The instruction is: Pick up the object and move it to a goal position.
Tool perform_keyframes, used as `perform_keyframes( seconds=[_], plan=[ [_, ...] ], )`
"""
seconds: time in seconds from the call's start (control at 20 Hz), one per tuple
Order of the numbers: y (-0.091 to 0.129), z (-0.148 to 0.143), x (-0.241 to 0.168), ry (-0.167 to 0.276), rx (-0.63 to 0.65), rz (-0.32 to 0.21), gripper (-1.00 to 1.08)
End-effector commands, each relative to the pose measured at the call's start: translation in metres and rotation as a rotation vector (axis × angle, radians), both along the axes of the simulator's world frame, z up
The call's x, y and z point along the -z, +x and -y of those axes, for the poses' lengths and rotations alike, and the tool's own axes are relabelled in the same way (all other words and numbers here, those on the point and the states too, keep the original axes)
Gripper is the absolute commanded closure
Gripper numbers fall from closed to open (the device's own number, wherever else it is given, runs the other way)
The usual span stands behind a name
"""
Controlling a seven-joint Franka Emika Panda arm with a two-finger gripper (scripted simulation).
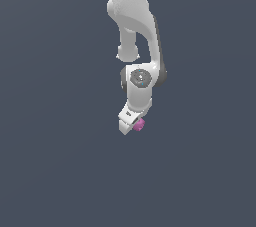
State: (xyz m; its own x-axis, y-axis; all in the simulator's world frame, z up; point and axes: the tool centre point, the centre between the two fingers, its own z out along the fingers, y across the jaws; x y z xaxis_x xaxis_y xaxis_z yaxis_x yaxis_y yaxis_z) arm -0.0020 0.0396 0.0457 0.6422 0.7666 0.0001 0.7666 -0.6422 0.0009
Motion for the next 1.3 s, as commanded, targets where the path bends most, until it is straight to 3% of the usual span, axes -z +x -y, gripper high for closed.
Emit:
perform_keyframes(
  seconds=[0.0,0.6,1.25],
  plan=[
    [0.0,0.0,0.0,0.0,0.0,0.0,1.08],
    [-0.022,0.01,-0.013,0.0,0.0,0.0,1.08],
    [-0.094,0.047,-0.058,-0.001,-0.001,-0.001,1.08]
  ],
)
